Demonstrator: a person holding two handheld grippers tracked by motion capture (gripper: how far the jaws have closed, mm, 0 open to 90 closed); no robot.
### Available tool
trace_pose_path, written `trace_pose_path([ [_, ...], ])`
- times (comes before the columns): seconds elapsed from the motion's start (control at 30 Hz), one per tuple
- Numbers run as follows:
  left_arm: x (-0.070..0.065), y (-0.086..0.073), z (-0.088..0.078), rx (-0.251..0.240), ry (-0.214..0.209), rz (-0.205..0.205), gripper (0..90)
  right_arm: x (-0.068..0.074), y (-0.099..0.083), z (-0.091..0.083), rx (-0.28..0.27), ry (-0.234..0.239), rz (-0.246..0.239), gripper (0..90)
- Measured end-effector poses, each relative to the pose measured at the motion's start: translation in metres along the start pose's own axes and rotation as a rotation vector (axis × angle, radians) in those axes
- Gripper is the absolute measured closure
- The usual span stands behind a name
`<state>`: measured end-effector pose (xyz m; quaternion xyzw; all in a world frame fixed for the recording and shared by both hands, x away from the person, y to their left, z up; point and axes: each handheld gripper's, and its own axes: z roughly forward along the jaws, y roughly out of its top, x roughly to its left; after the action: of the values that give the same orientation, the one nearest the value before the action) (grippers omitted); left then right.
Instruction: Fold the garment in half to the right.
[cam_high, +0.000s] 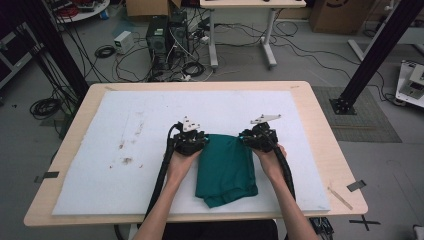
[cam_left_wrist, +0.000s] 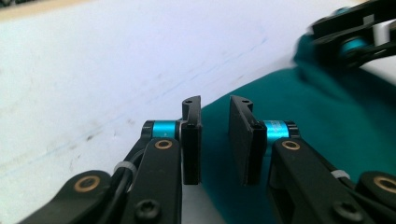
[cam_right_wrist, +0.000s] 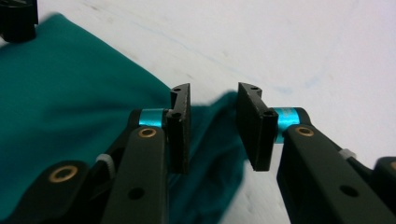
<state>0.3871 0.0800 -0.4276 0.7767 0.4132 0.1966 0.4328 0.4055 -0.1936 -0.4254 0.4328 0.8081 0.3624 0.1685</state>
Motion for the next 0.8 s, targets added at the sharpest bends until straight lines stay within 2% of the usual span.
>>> trace_pose_path([
  [0.1,0.0,-0.004,0.003,0.018,0.057,0.014,74.4,-0.01,-0.011,0.001,0.023,0.0,0.042,71.3],
  [0.13,-0.001,-0.005,0.004,0.018,0.085,0.02,74.0,-0.011,-0.013,0.001,0.032,-0.005,0.044,72.1],
  [0.17,0.0,-0.006,0.004,0.021,0.095,0.019,72.6,-0.012,-0.015,0.001,0.037,-0.013,0.042,72.5],
  [0.33,0.003,-0.008,0.002,0.033,0.103,0.022,68.1,-0.015,-0.024,-0.003,0.023,-0.013,0.056,73.9],
  [0.4,0.003,-0.007,-0.003,0.03,0.104,0.008,67.6,-0.017,-0.027,-0.007,0.053,-0.059,0.082,73.5],
  [0.43,0.002,-0.006,-0.008,0.01,0.092,0.009,66.9,-0.018,-0.029,-0.01,0.049,-0.064,0.094,72.1],
  [0.5,-0.001,-0.006,-0.016,-0.023,0.04,0.018,64.6,-0.018,-0.031,-0.019,-0.012,-0.009,0.127,67.8],
  [0.57,-0.007,-0.007,-0.024,-0.032,-0.018,0.038,62.5,-0.01,-0.029,-0.031,-0.078,0.028,0.11,66.5],
  [0.63,-0.013,-0.009,-0.029,-0.042,-0.068,0.045,61.3,0.003,-0.026,-0.039,-0.114,0.075,0.064,65.5],
  [0.7,-0.018,-0.012,-0.03,-0.02,-0.082,0.073,60.6,0.016,-0.027,-0.04,-0.096,0.101,0.005,65.0],
  [0.73,-0.019,-0.014,-0.029,0.001,-0.071,0.088,60.6,0.021,-0.029,-0.037,-0.074,0.114,-0.015,65.0],
  [0.8,-0.017,-0.02,-0.026,0.037,-0.047,0.093,59.3,0.028,-0.037,-0.032,-0.018,0.114,-0.043,66.1],
])
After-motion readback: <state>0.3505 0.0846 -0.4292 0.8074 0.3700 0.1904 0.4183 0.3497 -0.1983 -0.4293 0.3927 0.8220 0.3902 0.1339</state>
